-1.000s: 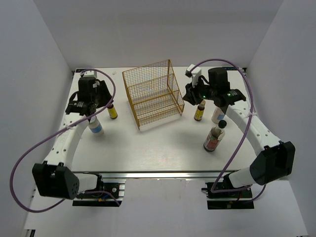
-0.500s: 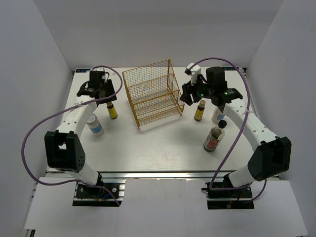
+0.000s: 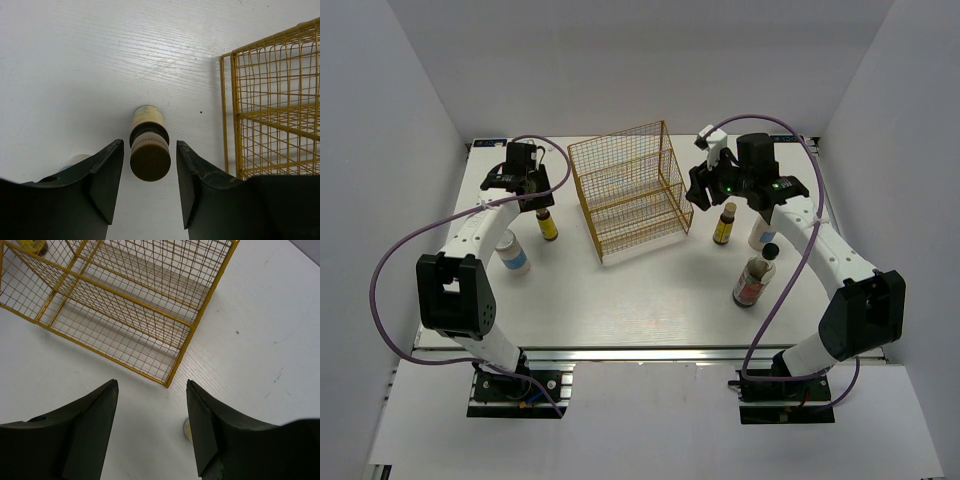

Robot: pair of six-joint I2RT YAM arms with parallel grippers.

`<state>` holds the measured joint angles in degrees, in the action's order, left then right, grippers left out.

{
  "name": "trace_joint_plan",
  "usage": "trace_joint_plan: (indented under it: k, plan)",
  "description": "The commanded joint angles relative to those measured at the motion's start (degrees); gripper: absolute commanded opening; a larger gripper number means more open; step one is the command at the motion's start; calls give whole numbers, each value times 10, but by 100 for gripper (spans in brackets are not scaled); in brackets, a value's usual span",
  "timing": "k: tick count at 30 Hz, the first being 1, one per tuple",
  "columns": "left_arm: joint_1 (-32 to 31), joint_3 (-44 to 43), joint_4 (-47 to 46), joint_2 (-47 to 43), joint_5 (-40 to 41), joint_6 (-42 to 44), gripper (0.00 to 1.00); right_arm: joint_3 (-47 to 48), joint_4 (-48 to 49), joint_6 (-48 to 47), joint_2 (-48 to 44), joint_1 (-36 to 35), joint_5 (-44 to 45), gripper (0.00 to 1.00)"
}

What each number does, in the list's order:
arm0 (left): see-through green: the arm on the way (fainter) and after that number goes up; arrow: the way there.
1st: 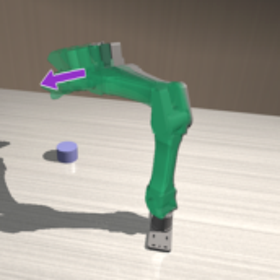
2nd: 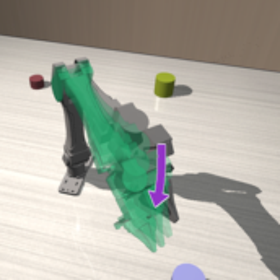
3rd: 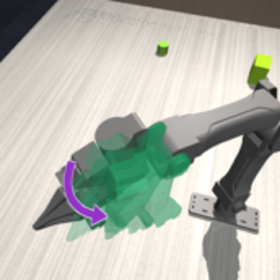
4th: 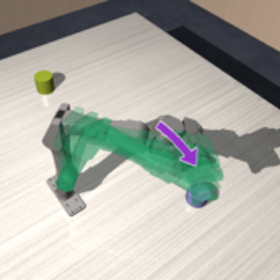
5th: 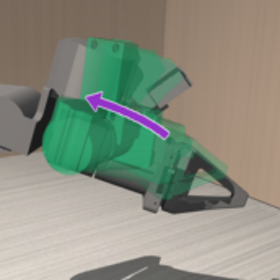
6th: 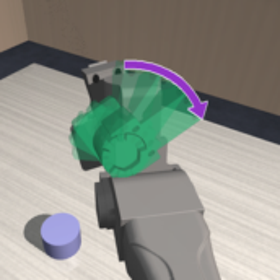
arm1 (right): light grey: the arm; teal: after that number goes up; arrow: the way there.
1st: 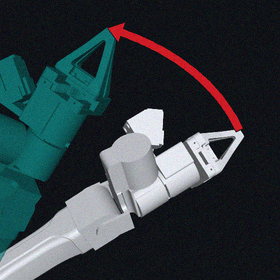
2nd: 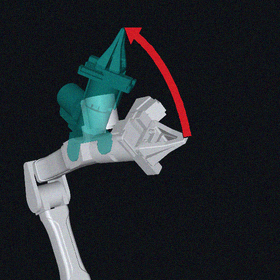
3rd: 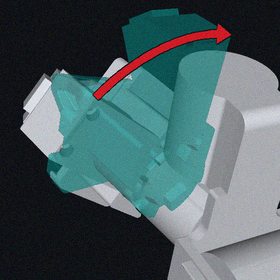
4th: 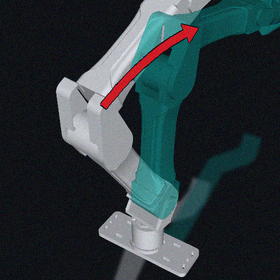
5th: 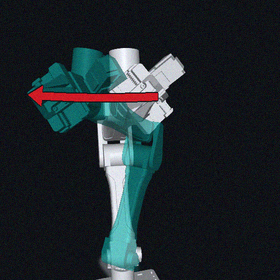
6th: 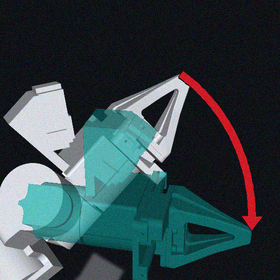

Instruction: Organize the condiment bottles

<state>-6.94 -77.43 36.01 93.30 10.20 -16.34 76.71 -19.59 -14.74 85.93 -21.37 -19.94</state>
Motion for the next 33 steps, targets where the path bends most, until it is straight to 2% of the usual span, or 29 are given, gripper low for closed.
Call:
trace_joint_plan:
  k: [1,8,13,16,17,20,23,24,26,27,28,33]
  plan:
    - [-7,-12,1,-6,16,3,56,29,19,3,5,5,3,63]
    - [-11,-8,6,1,30,4,53,32,19,2,6,11,5,63]
    - [-12,-11,6,8,36,6,42,32,18,2,3,12,3,63]
    - [-14,-20,12,5,41,5,25,31,18,1,1,13,4,63]
    - [-15,-24,19,0,46,2,15,31,19,1,-1,13,4,63]
    - [-22,-54,41,-10,50,-10,0,29,18,0,-3,13,2,61]
    - [-38,-106,74,-26,59,-27,0,29,18,-2,-7,15,-9,52]
    - [-49,-140,85,-29,68,-32,0,28,18,-3,-9,15,-12,41]
    - [-59,-178,120,-29,79,-43,0,28,18,-3,-10,15,-24,26]
    - [-64,-197,129,-29,83,-46,0,27,18,-3,-10,14,-25,8]
    - [-73,-231,138,-29,91,-48,0,27,19,-2,-12,14,-26,0]
    - [-91,-336,192,-18,113,-59,0,22,22,-3,-14,14,-25,0]
